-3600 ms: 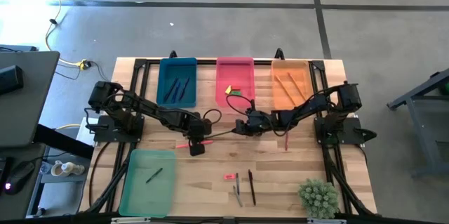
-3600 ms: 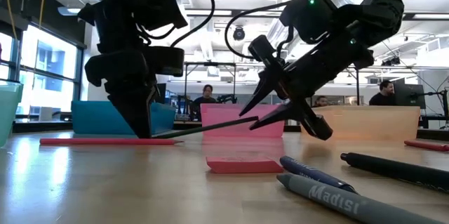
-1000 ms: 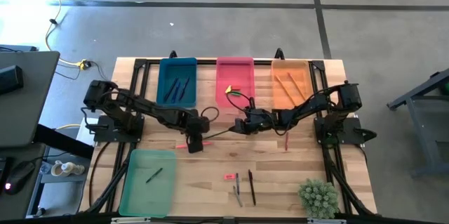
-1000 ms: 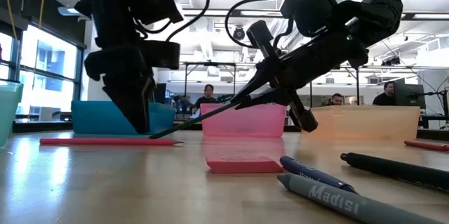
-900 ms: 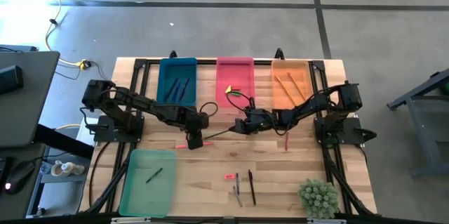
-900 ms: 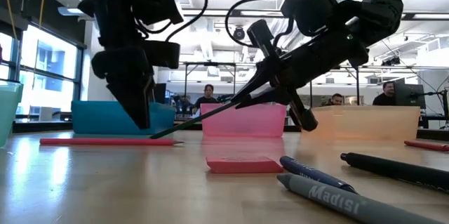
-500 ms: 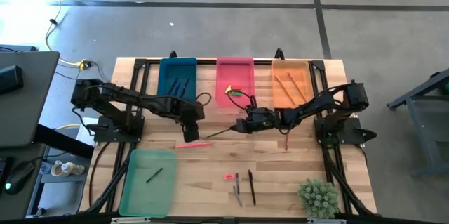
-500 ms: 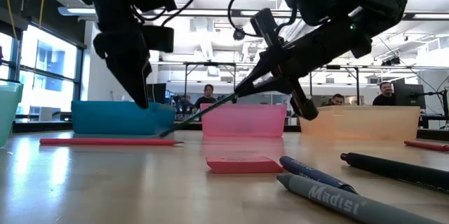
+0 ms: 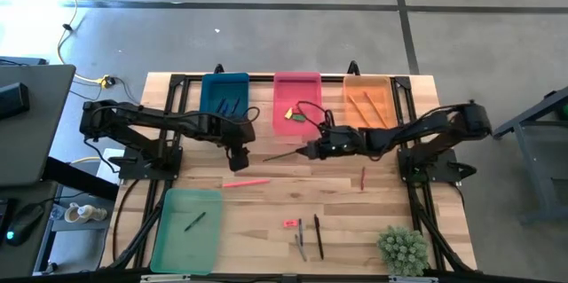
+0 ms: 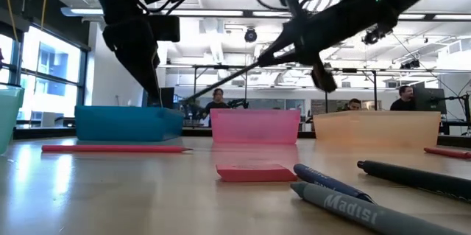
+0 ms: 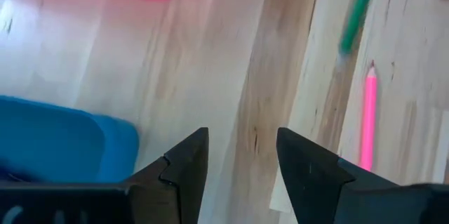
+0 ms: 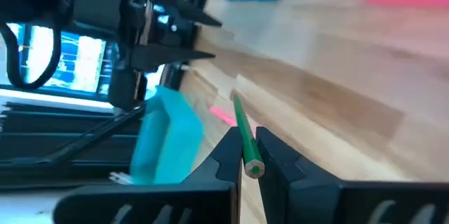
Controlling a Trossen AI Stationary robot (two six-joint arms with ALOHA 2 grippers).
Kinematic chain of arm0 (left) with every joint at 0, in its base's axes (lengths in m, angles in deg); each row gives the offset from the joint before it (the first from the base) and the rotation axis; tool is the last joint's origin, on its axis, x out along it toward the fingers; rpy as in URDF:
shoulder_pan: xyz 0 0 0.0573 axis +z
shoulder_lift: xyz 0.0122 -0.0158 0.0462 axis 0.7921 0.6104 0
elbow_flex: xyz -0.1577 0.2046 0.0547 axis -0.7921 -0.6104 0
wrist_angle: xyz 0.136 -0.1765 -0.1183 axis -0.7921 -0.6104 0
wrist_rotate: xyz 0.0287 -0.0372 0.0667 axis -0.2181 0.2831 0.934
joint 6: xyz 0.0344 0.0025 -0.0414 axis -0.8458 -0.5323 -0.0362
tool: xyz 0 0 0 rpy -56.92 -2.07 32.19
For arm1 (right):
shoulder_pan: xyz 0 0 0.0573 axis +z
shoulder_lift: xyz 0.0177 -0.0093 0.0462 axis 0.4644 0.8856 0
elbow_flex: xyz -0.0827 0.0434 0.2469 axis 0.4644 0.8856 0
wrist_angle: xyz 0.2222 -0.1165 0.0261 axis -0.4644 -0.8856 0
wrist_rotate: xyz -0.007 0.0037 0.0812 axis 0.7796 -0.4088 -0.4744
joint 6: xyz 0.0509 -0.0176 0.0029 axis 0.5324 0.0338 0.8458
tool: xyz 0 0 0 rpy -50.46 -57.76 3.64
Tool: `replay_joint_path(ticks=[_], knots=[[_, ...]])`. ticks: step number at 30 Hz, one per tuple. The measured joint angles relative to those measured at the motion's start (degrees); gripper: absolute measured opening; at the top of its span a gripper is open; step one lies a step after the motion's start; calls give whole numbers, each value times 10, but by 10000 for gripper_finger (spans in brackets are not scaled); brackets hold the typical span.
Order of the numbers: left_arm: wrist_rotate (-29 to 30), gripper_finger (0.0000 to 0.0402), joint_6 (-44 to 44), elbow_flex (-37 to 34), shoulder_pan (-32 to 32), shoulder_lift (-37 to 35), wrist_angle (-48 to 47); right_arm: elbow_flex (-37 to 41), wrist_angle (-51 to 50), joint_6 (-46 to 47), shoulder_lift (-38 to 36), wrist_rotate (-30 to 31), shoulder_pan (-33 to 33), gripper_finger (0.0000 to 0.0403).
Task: Sort crayons/erasers/pens/pencils in bins
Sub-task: Put the green pencil into the orange bin
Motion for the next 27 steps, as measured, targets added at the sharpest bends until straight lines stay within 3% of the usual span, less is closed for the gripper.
replay_joint_path(ticks=[11, 19, 27], knots=[[13, 156, 6, 0, 1, 0, 21, 0, -175, -112, -179, 27, -67, 12], [57, 156, 63, 0, 2, 0, 54, 0, -293, -214, -322, 28, -149, 12], [83, 156, 65, 0, 3, 0, 57, 0, -379, -330, -443, 35, -247, 12]])
